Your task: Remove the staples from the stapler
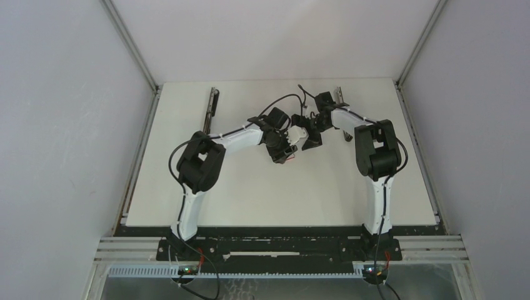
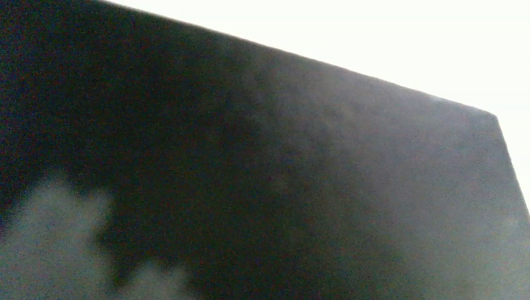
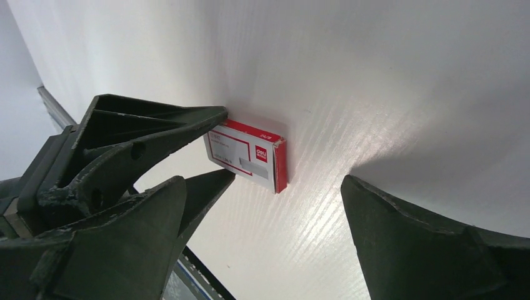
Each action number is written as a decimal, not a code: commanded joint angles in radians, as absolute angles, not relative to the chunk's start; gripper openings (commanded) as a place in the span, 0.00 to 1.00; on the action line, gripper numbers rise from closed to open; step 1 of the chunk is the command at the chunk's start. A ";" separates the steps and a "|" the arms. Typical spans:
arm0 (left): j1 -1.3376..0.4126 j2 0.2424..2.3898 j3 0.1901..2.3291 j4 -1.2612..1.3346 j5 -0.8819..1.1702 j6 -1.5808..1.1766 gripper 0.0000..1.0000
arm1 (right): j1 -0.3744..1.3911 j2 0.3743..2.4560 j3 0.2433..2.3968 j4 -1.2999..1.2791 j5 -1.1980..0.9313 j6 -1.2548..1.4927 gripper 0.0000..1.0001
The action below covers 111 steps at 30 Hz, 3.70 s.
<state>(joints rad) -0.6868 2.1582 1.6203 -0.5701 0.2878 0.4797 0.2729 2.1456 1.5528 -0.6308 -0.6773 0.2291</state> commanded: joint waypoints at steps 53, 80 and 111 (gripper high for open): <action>-0.491 1.970 1.291 -0.204 0.573 0.047 0.46 | 0.278 2.210 1.558 -0.652 -0.795 0.155 0.49; -0.491 2.074 1.365 -0.225 0.589 -0.011 0.13 | 0.343 2.194 1.585 -0.653 -0.781 0.138 0.50; -0.298 1.712 1.366 -0.284 0.400 0.098 0.69 | 0.184 1.889 1.545 -0.704 -0.483 0.037 1.00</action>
<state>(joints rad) -0.3359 1.9217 1.3907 -0.3000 0.4469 0.0353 0.2188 2.0579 1.5490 -0.7113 -0.6209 0.0948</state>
